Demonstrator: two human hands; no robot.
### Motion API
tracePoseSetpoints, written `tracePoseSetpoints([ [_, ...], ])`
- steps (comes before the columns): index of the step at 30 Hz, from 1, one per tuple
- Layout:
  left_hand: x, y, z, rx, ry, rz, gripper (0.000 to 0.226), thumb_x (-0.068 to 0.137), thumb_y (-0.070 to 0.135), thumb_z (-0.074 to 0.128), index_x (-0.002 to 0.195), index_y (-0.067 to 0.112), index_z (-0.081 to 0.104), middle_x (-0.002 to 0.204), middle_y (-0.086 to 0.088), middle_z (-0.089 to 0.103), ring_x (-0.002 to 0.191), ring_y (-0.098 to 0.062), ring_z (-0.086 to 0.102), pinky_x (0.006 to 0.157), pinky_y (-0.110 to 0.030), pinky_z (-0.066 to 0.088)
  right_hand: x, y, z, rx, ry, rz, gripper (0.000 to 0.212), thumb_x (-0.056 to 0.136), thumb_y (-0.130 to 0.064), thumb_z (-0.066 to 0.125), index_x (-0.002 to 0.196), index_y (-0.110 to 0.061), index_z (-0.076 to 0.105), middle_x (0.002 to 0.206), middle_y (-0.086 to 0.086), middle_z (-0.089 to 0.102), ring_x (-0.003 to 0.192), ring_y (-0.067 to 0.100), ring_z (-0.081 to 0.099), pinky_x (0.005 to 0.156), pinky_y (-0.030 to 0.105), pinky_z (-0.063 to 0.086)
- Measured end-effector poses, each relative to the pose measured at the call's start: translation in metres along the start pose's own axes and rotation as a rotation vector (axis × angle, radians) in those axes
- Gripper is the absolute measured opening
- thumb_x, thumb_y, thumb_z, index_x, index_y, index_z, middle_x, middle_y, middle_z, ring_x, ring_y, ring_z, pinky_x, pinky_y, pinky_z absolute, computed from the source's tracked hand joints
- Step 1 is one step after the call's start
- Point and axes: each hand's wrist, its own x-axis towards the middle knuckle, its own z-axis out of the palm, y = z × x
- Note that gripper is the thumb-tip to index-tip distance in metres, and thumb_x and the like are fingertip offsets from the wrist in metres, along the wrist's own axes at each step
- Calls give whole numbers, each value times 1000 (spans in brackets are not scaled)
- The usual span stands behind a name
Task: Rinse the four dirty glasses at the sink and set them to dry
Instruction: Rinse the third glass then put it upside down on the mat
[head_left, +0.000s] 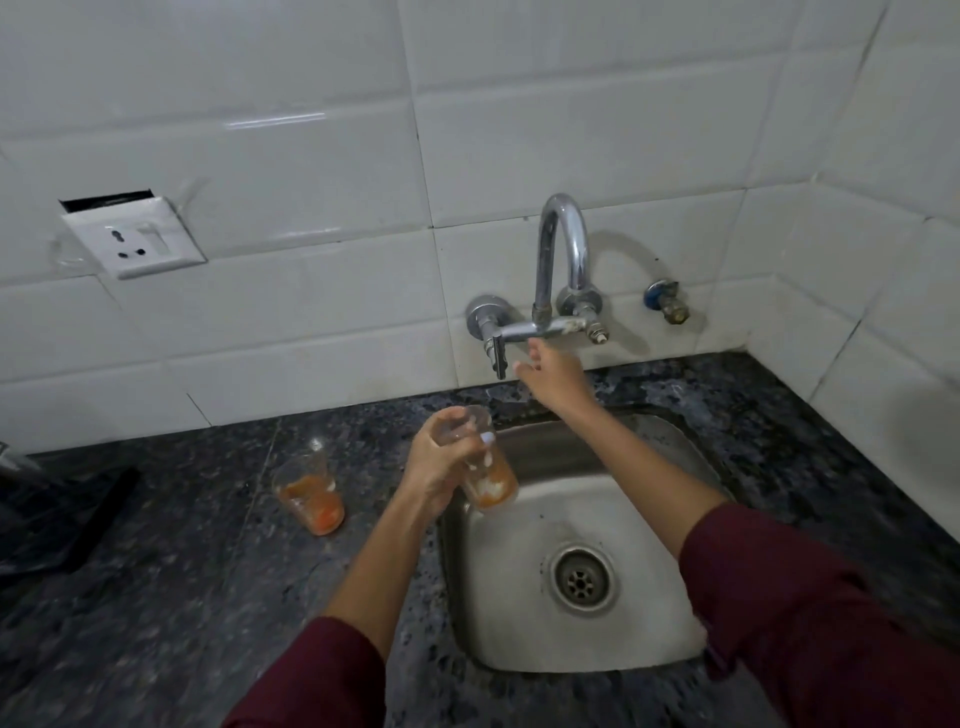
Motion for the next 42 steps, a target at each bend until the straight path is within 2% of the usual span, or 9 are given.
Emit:
tracePoseSetpoints([
  [4, 7, -7, -1, 222, -14, 30, 67, 43, 22, 89, 102, 21, 57, 102, -11, 69, 93, -25, 67, 79, -39, 55, 21, -17, 14, -245, -109, -41, 50, 93, -39, 50, 126, -3, 43, 113, 17, 62, 103, 35, 59, 80, 40, 47],
  [10, 15, -12, -9, 242, -28, -24, 82, 44, 10, 85, 117, 13, 47, 101, -8, 65, 90, -22, 65, 81, -40, 55, 31, -26, 38, -394, 61, -39, 32, 96, -9, 31, 126, 1, 38, 113, 26, 61, 100, 42, 59, 69, 41, 40],
  [14, 20, -13, -19, 279, -132, -19, 54, 40, 2, 81, 91, 10, 66, 79, -3, 70, 73, -19, 66, 75, -36, 54, 31, -27, 40, -526, 71, -154, 38, 95, -2, 28, 133, 1, 33, 111, 27, 62, 99, 42, 61, 69, 42, 42],
  [20, 22, -20, -23, 312, -90, -83, 88, 28, 15, 86, 112, 0, 62, 95, -13, 69, 85, -26, 66, 76, -39, 55, 30, -26, 43, -596, 79, -209, 44, 94, 0, 31, 138, 0, 29, 109, 25, 64, 96, 40, 62, 69, 42, 45],
  [24, 22, -20, -9, 355, -117, -63, 59, 42, -2, 85, 97, 8, 66, 85, -4, 71, 76, -19, 67, 67, -30, 55, 12, -22, 35, -458, 1, -81, 57, 94, -12, 39, 145, -5, 15, 112, 23, 60, 98, 38, 59, 75, 43, 46],
  [30, 24, -34, 20, 443, -242, 18, 51, 50, -2, 87, 94, 14, 64, 88, 0, 73, 79, -11, 68, 71, -27, 55, -70, 15, 0, -312, -14, -383, 29, 92, -21, 44, 108, -9, 65, 107, 10, 68, 102, 25, 59, 89, 35, 45],
  [36, 25, -44, 55, 472, -455, 38, 67, 50, 0, 84, 112, -5, 59, 91, -1, 69, 76, 2, 67, 70, -17, 54, -95, 53, -31, -452, -338, -295, 26, 93, -30, 45, 90, -11, 63, 89, 15, 65, 85, 30, 59, 74, 37, 42],
  [39, 28, -45, 66, 482, -457, 43, 72, 44, 14, 83, 113, 5, 61, 99, -4, 71, 90, -13, 68, 78, -24, 55, -89, 57, -35, -435, -336, -196, 22, 94, -26, 47, 88, -11, 62, 89, 17, 67, 83, 33, 60, 73, 37, 42],
  [42, 27, -40, 71, 453, -395, 53, 66, 55, 20, 86, 113, 20, 57, 104, 4, 65, 92, -7, 63, 78, -20, 52, -78, 48, -37, -400, -204, -138, 16, 89, -20, 52, 93, -19, 68, 94, 12, 70, 89, 28, 63, 78, 35, 48],
])
